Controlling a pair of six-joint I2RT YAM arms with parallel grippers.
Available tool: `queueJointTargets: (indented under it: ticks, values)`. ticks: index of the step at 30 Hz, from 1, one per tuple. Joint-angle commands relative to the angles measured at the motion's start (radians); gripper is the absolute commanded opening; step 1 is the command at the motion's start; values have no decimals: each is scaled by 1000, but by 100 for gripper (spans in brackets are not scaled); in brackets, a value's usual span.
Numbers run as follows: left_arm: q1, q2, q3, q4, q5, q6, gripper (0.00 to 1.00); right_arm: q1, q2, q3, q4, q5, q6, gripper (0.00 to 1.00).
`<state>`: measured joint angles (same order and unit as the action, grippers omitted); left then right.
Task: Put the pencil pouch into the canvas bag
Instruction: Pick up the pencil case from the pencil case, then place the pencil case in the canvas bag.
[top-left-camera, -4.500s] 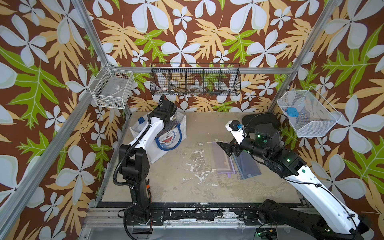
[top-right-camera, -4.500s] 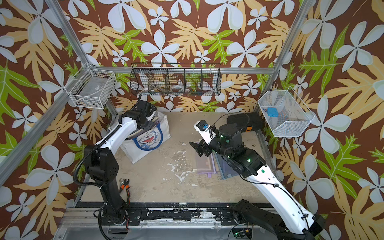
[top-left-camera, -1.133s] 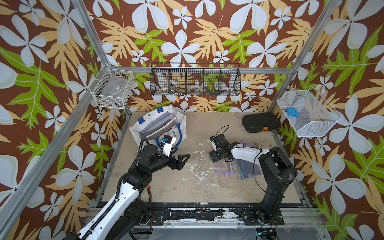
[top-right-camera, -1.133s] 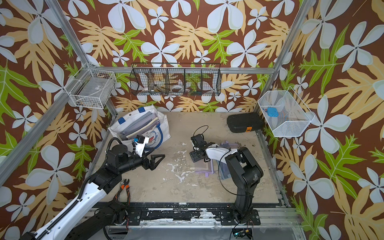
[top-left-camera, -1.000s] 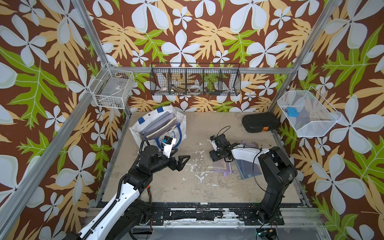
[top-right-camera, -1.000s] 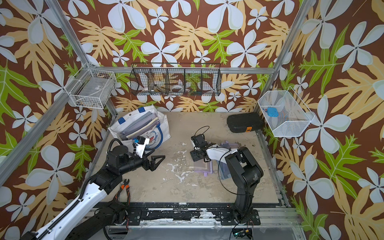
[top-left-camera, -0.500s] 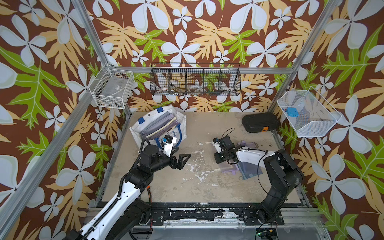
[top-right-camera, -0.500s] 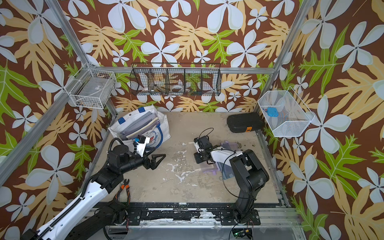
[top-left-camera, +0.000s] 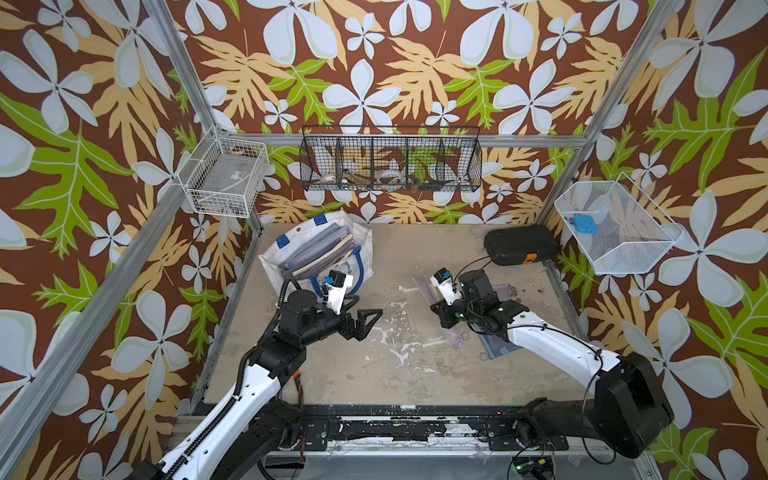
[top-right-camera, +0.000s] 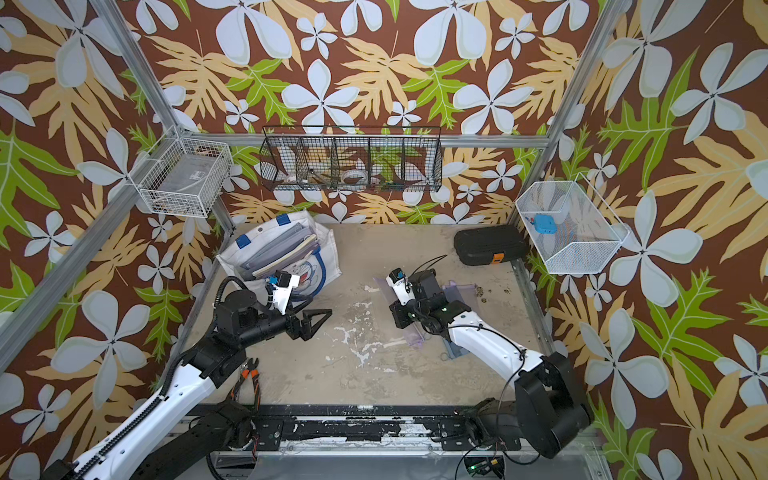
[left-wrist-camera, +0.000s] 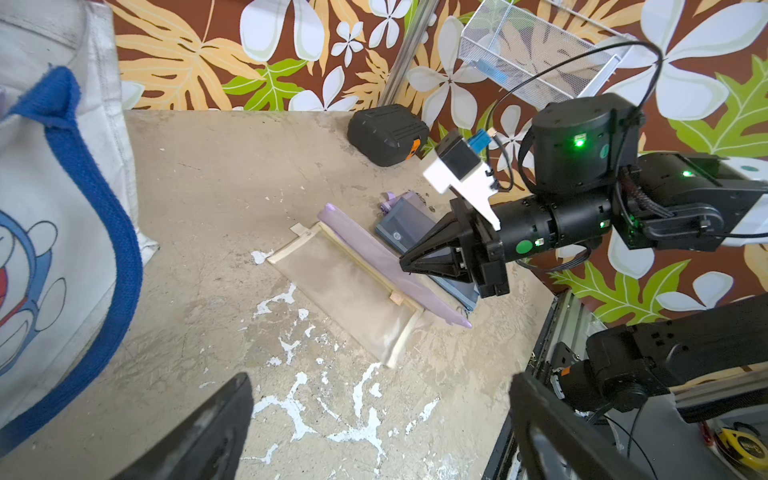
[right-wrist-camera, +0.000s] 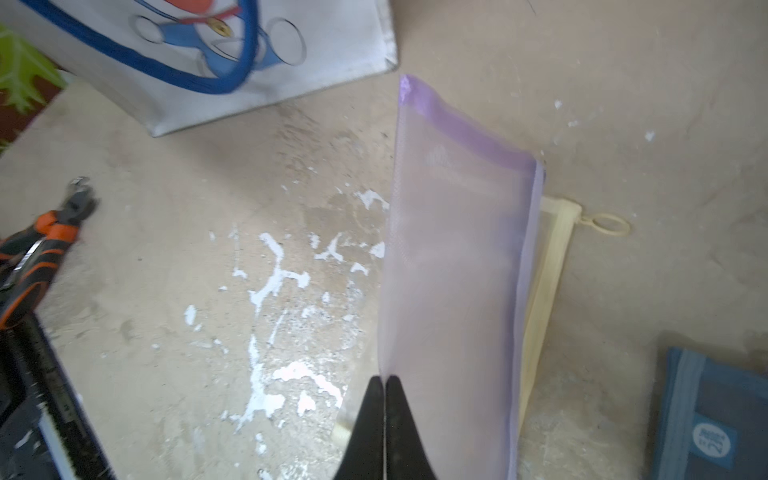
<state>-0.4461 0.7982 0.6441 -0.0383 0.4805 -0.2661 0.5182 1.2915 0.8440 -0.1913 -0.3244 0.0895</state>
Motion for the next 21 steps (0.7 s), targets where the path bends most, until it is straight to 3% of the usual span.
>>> queueJointTargets:
  ticks: [1,10,21]
  values:
    - [0,-20,-20,110,91,9,97,8,-75,12,-18,-90,-43,0]
    - [-2,-24,-84,293,195,-62,97,44,-276,97,-37,-304,-48,0]
    - [0,1,-119,449,257,-173,97,79,-324,239,-14,-434,-10,0]
